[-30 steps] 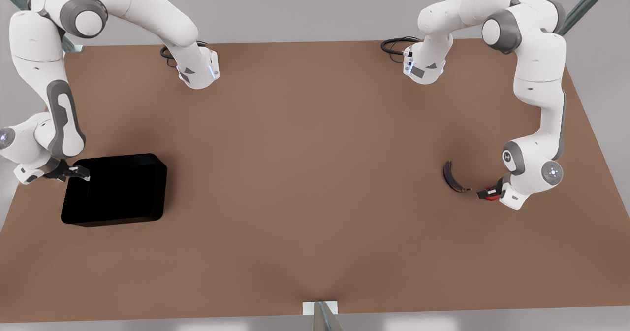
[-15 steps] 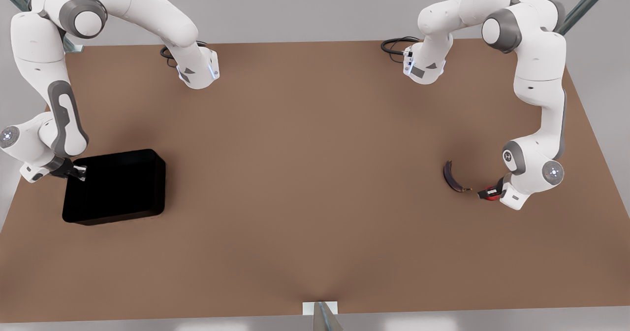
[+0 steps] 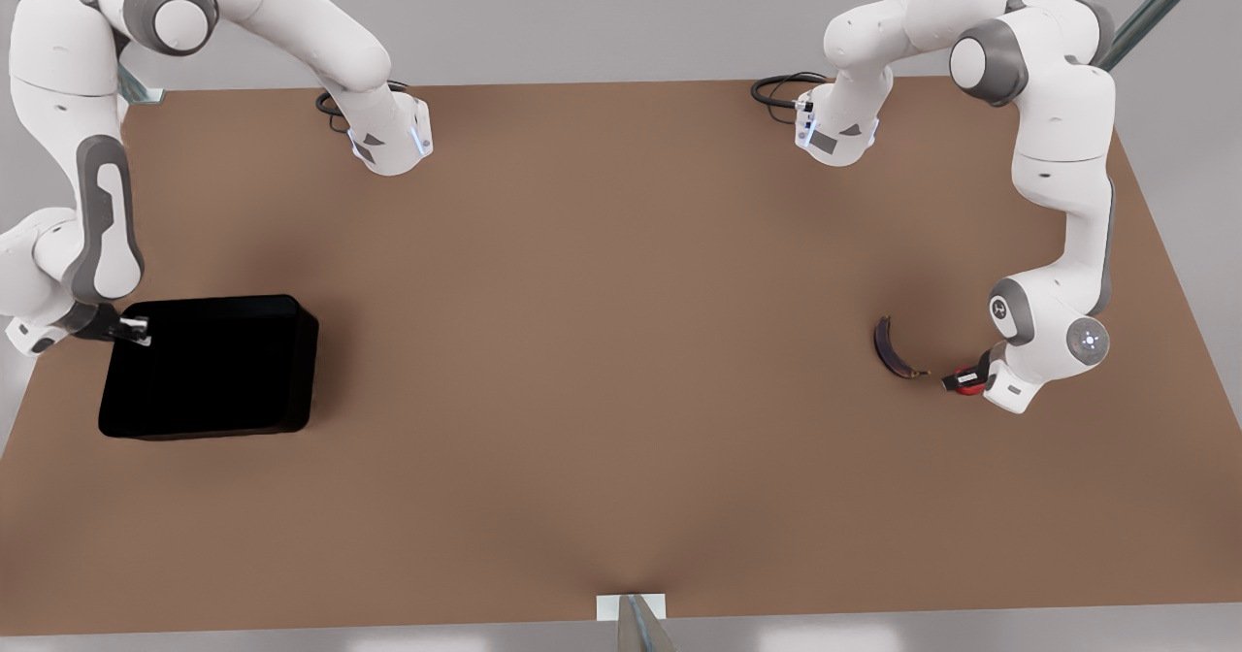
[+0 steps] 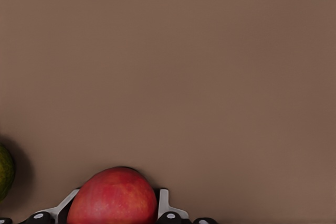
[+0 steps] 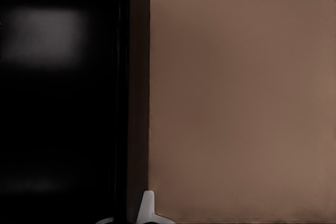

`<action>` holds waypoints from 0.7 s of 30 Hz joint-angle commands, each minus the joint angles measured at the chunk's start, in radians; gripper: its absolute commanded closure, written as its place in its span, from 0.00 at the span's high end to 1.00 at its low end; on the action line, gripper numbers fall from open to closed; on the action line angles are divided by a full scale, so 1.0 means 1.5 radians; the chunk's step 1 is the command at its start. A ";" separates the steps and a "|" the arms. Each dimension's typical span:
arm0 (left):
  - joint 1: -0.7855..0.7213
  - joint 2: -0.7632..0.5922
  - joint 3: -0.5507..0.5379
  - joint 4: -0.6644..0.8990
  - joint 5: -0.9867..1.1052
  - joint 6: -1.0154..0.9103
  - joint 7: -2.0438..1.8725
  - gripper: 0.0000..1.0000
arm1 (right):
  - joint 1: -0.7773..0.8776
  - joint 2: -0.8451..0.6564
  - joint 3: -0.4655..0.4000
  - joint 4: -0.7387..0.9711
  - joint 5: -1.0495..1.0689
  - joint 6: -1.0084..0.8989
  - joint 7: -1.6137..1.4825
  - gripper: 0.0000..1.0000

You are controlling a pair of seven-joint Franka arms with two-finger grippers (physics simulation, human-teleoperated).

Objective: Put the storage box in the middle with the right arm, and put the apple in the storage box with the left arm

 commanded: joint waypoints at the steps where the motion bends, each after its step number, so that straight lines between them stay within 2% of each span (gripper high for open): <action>1: 0.000 -0.001 0.000 0.000 0.000 0.000 0.000 0.74 | 0.000 -0.002 -0.001 0.000 0.005 -0.003 0.002 0.21; 4: -0.001 -0.001 0.000 0.000 0.000 0.000 0.000 0.71 | 0.004 -0.015 0.017 0.039 0.028 -0.076 0.040 0.21; 6: -0.001 -0.002 0.000 0.000 0.000 0.000 0.000 0.71 | 0.005 -0.034 0.066 0.040 0.028 -0.079 0.096 0.21; 8: -0.002 -0.002 0.000 0.001 0.000 -0.001 0.000 0.71 | 0.011 -0.032 0.127 0.088 0.022 -0.142 0.162 0.21; 10: -0.002 -0.002 0.000 0.001 0.000 0.000 -0.001 0.70 | 0.083 -0.028 0.132 0.125 0.019 -0.174 0.240 0.21; 19: -0.003 -0.003 0.000 0.000 0.001 -0.001 0.000 0.70 | 0.407 -0.028 0.134 0.152 0.018 -0.173 0.527 0.21; 21: -0.004 -0.006 0.000 0.000 0.001 -0.003 0.000 0.70 | 0.471 -0.029 0.134 0.171 0.020 -0.215 0.598 0.21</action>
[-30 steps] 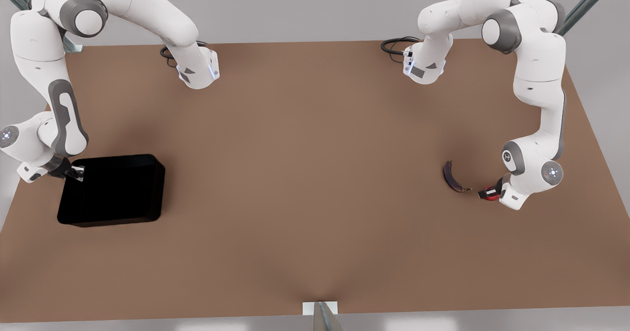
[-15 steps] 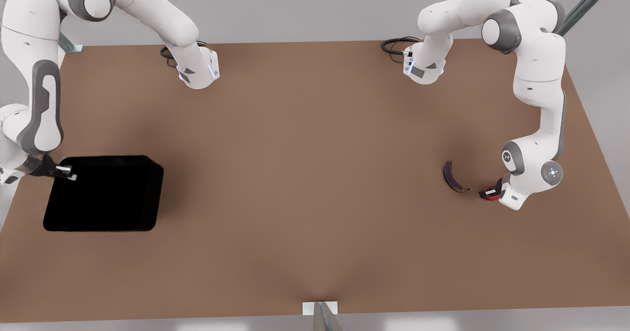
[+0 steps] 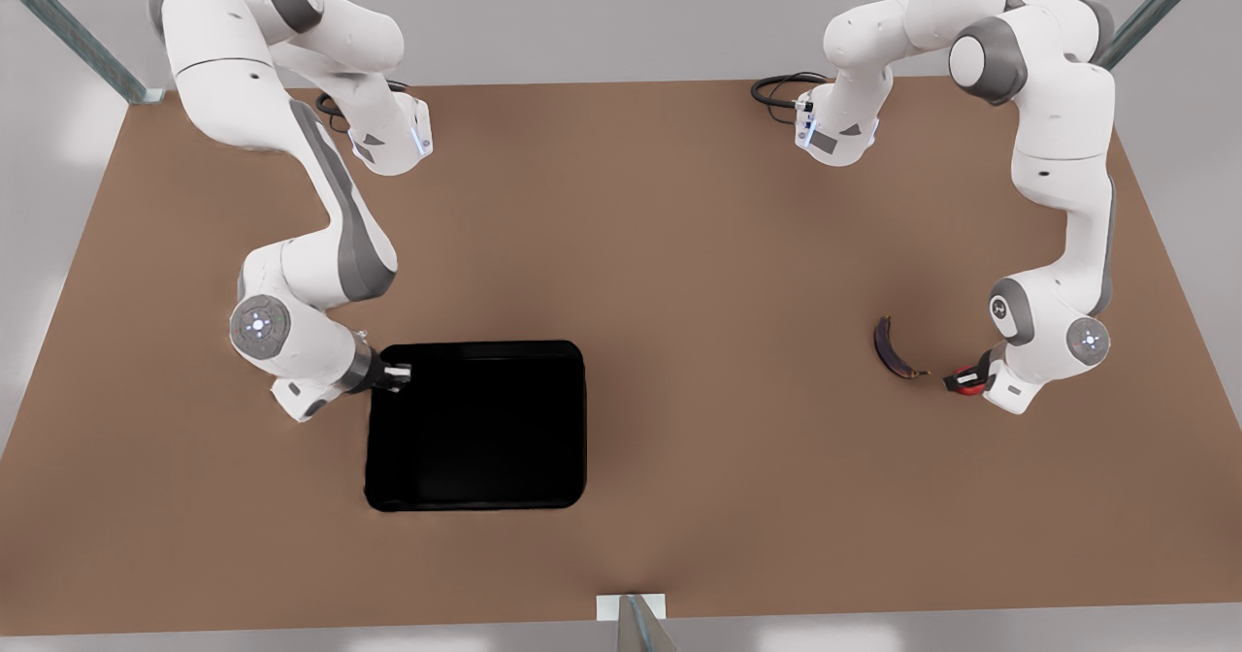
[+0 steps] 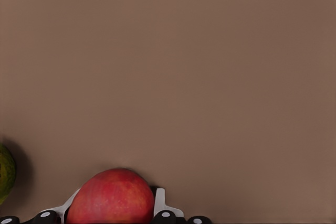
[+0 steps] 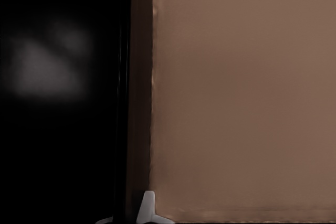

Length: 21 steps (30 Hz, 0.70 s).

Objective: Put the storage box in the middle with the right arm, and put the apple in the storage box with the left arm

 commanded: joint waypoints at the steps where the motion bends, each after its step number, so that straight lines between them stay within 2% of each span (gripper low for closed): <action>1: 0.000 -0.001 0.000 0.000 -0.001 0.000 0.000 0.70 | 0.007 -0.001 0.005 0.000 -0.001 -0.004 0.008 0.21; 3: 0.000 -0.002 0.000 0.000 -0.001 -0.001 0.000 0.70 | 0.061 -0.020 0.011 -0.007 -0.001 -0.026 0.053 0.21; 7: -0.001 -0.002 0.000 0.000 -0.001 -0.001 -0.001 0.69 | 0.115 -0.020 0.076 -0.008 -0.003 -0.045 0.171 0.21; 12: -0.012 -0.038 0.000 -0.001 -0.001 -0.035 -0.008 0.69 | 0.177 0.016 0.075 -0.047 -0.071 0.009 0.263 0.21; 15: -0.067 -0.087 0.000 -0.001 -0.001 -0.089 -0.067 0.69 | 0.188 0.035 0.075 -0.046 -0.091 0.015 0.311 0.21; 16: -0.100 -0.101 0.000 -0.001 -0.001 -0.097 -0.103 0.69 | 0.187 0.037 0.075 -0.040 -0.094 0.016 0.307 1.00; 18: -0.177 -0.110 -0.002 0.004 -0.001 -0.105 -0.211 0.69 | 0.185 0.037 0.074 -0.038 -0.093 0.013 0.304 1.00; 21: -0.342 -0.099 -0.002 0.084 -0.002 -0.163 -0.454 0.70 | 0.160 0.027 0.075 -0.008 -0.089 -0.004 0.296 1.00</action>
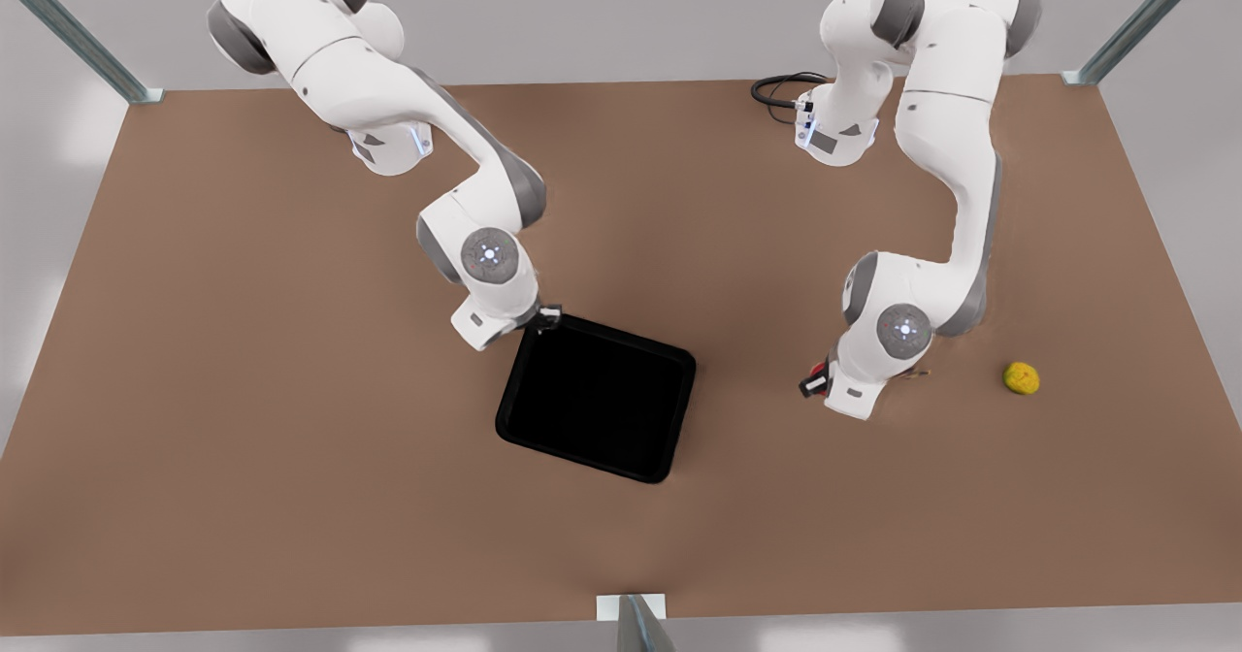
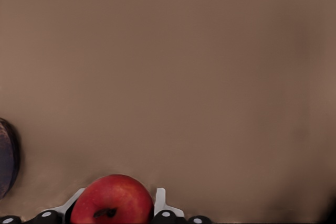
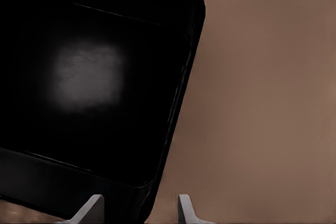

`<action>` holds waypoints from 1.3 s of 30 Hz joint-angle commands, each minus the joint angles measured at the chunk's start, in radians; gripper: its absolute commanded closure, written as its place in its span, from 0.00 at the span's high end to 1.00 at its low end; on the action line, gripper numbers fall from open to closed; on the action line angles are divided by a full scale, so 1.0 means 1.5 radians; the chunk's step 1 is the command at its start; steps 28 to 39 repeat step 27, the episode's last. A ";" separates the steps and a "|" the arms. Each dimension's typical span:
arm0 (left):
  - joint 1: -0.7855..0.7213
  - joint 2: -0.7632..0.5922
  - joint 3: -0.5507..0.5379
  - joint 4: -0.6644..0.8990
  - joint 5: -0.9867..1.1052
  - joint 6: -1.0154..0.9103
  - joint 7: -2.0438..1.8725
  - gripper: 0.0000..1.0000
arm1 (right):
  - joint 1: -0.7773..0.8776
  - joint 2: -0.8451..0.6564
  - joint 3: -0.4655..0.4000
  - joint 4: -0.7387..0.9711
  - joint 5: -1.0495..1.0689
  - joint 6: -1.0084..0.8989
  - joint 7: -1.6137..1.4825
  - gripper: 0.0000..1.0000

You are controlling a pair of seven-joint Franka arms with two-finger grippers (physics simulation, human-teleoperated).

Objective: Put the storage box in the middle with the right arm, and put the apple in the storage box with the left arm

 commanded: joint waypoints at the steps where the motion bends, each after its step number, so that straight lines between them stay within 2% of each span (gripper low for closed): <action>1: -0.007 0.006 -0.007 0.012 -0.004 -0.001 -0.027 0.70 | -0.010 -0.002 0.000 0.014 0.002 -0.022 -0.021 1.00; 3: -0.077 0.079 -0.024 0.119 -0.003 0.001 -0.181 0.70 | -0.138 -0.009 0.014 0.086 0.005 -0.141 -0.179 1.00; 5: -0.103 0.131 -0.039 0.202 -0.003 0.001 -0.225 0.70 | -0.268 0.000 0.023 0.152 0.004 -0.208 -0.357 1.00; 8: -0.152 0.145 -0.040 0.232 -0.004 0.011 -0.247 0.70 | -0.398 0.012 0.015 0.173 -0.054 -0.233 -0.545 1.00; 11: -0.189 0.145 -0.070 0.237 -0.005 0.012 -0.254 0.70 | -0.452 0.019 0.005 0.193 -0.088 -0.226 -0.623 1.00; 12: -0.198 0.146 -0.070 0.234 -0.004 0.031 -0.256 0.73 | -0.451 0.017 0.005 0.194 -0.088 -0.225 -0.622 1.00; 13: -0.197 0.153 -0.070 0.234 0.017 0.033 -0.254 1.00 | -0.450 0.019 0.005 0.201 -0.087 -0.226 -0.620 1.00; 15: -0.195 0.155 -0.071 0.236 0.020 0.034 -0.254 1.00 | -0.442 0.009 0.009 0.202 -0.081 -0.235 -0.586 1.00; 16: -0.182 0.143 -0.069 0.237 0.021 0.015 -0.250 1.00 | -0.391 -0.012 -0.018 0.201 -0.076 -0.238 -0.572 1.00; 17: -0.107 0.088 -0.077 0.237 0.022 -0.137 -0.141 1.00 | -0.265 -0.057 -0.158 0.192 0.021 -0.261 -0.570 1.00; 18: 0.001 0.014 -0.075 0.237 0.018 -0.320 0.086 1.00 | -0.102 -0.106 -0.340 0.161 0.097 -0.262 -0.575 1.00; 19: 0.106 -0.050 -0.072 0.236 0.023 -0.426 0.264 1.00 | -0.085 -0.123 -0.341 0.155 0.098 -0.264 -0.567 1.00; 20: 0.196 -0.094 -0.073 0.229 0.027 -0.450 0.367 1.00 | -0.084 -0.130 -0.338 0.152 0.099 -0.264 -0.567 1.00; 21: 0.232 -0.125 -0.072 0.227 0.026 -0.479 0.396 1.00 | -0.087 -0.130 -0.324 0.151 0.099 -0.265 -0.567 1.00; 23: 0.232 -0.228 -0.070 0.161 0.029 -0.481 0.387 1.00 | -0.089 -0.130 -0.319 0.146 0.099 -0.265 -0.574 1.00; 24: 0.227 -0.252 -0.061 0.149 0.028 -0.483 0.387 1.00 | -0.084 -0.121 -0.319 0.151 0.099 -0.266 -0.574 1.00; 39: 0.224 -0.255 -0.059 0.148 0.028 -0.483 0.387 1.00 | -0.078 -0.115 -0.318 0.151 0.099 -0.281 -0.566 1.00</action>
